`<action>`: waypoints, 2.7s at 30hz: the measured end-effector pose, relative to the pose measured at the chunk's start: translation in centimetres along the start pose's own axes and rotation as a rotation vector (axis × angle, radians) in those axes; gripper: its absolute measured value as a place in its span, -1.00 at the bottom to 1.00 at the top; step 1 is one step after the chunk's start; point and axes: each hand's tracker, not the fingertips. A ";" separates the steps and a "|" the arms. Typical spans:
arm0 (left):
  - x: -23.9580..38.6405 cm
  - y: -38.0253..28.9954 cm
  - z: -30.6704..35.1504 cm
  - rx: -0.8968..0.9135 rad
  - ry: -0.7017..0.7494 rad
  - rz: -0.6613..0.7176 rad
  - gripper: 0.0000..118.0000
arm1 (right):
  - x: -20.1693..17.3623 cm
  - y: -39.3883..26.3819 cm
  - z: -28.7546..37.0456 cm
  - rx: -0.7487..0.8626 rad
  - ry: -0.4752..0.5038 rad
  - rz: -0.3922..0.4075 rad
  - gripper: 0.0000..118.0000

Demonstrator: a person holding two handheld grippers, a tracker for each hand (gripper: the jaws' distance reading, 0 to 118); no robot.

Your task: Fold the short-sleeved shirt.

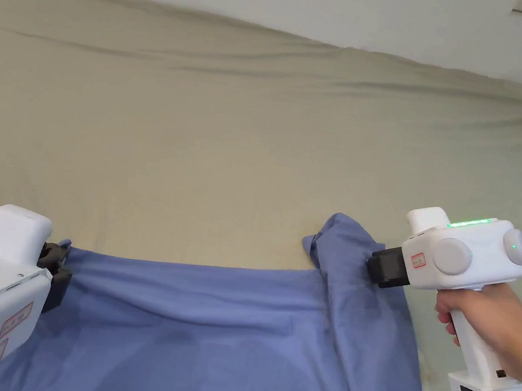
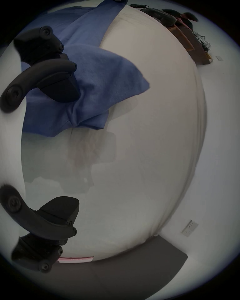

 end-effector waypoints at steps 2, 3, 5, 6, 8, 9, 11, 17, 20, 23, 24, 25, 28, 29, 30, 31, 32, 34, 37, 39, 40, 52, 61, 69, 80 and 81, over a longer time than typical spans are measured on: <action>0.0 -0.2 -0.1 -0.003 -0.009 0.003 -0.97 | -0.9 -0.3 -1.1 -0.042 -0.005 0.056 0.67; 0.0 -0.4 -0.1 0.001 -0.014 0.007 -0.97 | -1.3 -0.5 -1.2 -0.038 -0.001 0.099 0.59; -0.1 -0.6 -0.2 0.005 -0.018 0.017 -0.97 | -1.5 -0.8 -0.2 0.020 0.132 0.064 0.35; -0.2 -0.6 -0.3 0.003 -0.022 0.023 -0.97 | -1.4 -0.7 0.2 0.029 0.221 0.020 -0.59; -0.1 -0.7 -0.3 0.000 -0.016 0.028 -0.97 | -2.9 -0.9 0.2 0.034 0.030 0.152 -0.94; -0.2 -0.7 -0.3 -0.005 -0.015 0.032 -0.97 | -3.4 -1.3 0.8 0.029 0.040 0.193 -0.94; -0.4 -0.6 0.1 -0.004 -0.009 0.045 -0.97 | -3.3 -1.5 2.1 0.052 0.010 0.183 -0.94; -1.8 1.1 3.8 0.046 0.025 0.101 -0.97 | 0.2 -1.7 10.1 0.156 0.052 0.109 -0.94; -2.6 2.8 6.7 0.099 0.039 0.116 -0.97 | 2.2 -2.6 16.0 0.231 0.098 0.068 -0.94; -3.5 4.4 10.4 0.166 0.064 0.137 -0.97 | 3.4 -3.8 22.5 0.288 0.144 0.048 -0.94; -3.9 4.9 11.7 0.184 0.065 0.150 -0.97 | 3.8 -4.5 24.6 0.314 0.149 0.048 -0.94; -4.2 5.3 13.1 0.207 0.066 0.159 -0.97 | 3.8 -4.9 26.7 0.338 0.141 0.053 -0.94; -4.6 6.6 17.3 0.267 0.081 0.156 -0.97 | 4.4 -6.9 32.0 0.420 0.121 0.047 -0.94; -4.6 7.1 18.7 0.298 0.091 0.151 -0.97 | 4.3 -7.2 33.8 0.447 0.117 0.039 -0.94; -4.6 7.5 20.1 0.319 0.094 0.141 -0.97 | 4.2 -7.8 35.4 0.478 0.113 0.039 -0.94; -4.6 7.9 21.3 0.339 0.098 0.135 -0.97 | 4.2 -8.3 36.8 0.502 0.106 0.033 -0.94; -4.5 8.3 22.7 0.358 0.102 0.129 -0.97 | 4.1 -8.8 38.4 0.524 0.105 0.031 -0.94; -4.3 9.1 25.4 0.408 0.123 0.106 -0.97 | 3.8 -9.4 41.3 0.586 0.075 0.041 -0.94; -4.4 10.2 29.3 0.476 0.143 0.093 -0.97 | 3.6 -10.1 45.6 0.672 0.047 0.042 -0.94; -4.7 11.0 31.9 0.514 0.147 0.097 -0.97 | 3.3 -10.6 48.5 0.723 0.024 0.055 -0.94; -4.9 11.4 33.0 0.534 0.153 0.095 -0.97 | 3.1 -10.8 49.9 0.746 0.012 0.064 -0.94; -6.3 16.1 44.2 0.736 0.226 0.055 -0.97 | 1.8 -10.9 63.2 0.967 -0.151 0.112 -0.94; -7.3 21.1 46.4 0.779 0.258 0.013 -0.97 | 1.8 -6.4 67.0 1.031 -0.261 0.122 -0.94; -9.2 26.0 43.9 0.737 0.293 -0.032 -0.97 | 1.7 -1.7 66.9 1.056 -0.281 0.093 -0.94; -9.8 32.5 37.8 0.691 0.318 -0.052 -0.97 | 2.8 7.3 60.6 1.012 -0.434 0.147 -0.94; -9.9 33.0 37.0 0.688 0.318 -0.051 -0.97 | 3.0 8.0 59.9 1.004 -0.440 0.146 -0.94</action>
